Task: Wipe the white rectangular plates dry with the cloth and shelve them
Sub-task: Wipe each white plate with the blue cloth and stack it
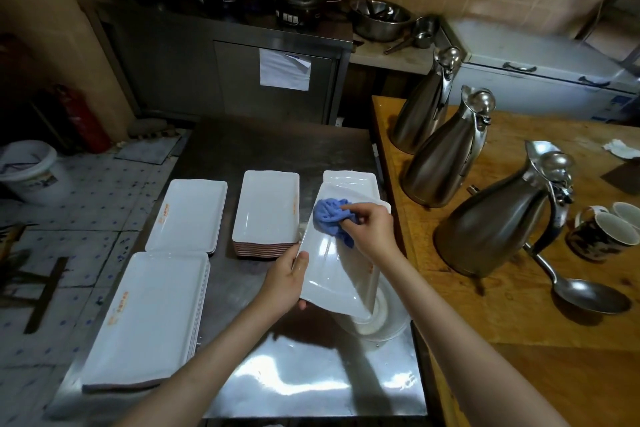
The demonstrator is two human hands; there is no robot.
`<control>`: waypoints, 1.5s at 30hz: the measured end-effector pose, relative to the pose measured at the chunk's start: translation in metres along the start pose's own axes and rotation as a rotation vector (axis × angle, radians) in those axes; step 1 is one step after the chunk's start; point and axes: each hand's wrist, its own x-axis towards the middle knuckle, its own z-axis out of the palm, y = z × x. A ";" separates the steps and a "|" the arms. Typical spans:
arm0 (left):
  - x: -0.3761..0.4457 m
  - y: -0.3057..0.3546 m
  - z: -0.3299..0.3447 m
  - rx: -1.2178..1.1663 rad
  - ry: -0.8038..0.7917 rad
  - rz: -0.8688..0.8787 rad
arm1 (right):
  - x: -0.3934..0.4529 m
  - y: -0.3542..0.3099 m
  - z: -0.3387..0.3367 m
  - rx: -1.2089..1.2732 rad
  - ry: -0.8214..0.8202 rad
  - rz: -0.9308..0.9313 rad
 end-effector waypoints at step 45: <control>-0.048 -0.066 -0.143 -0.010 0.464 -0.106 | -0.044 -0.046 0.109 0.053 -0.383 -0.172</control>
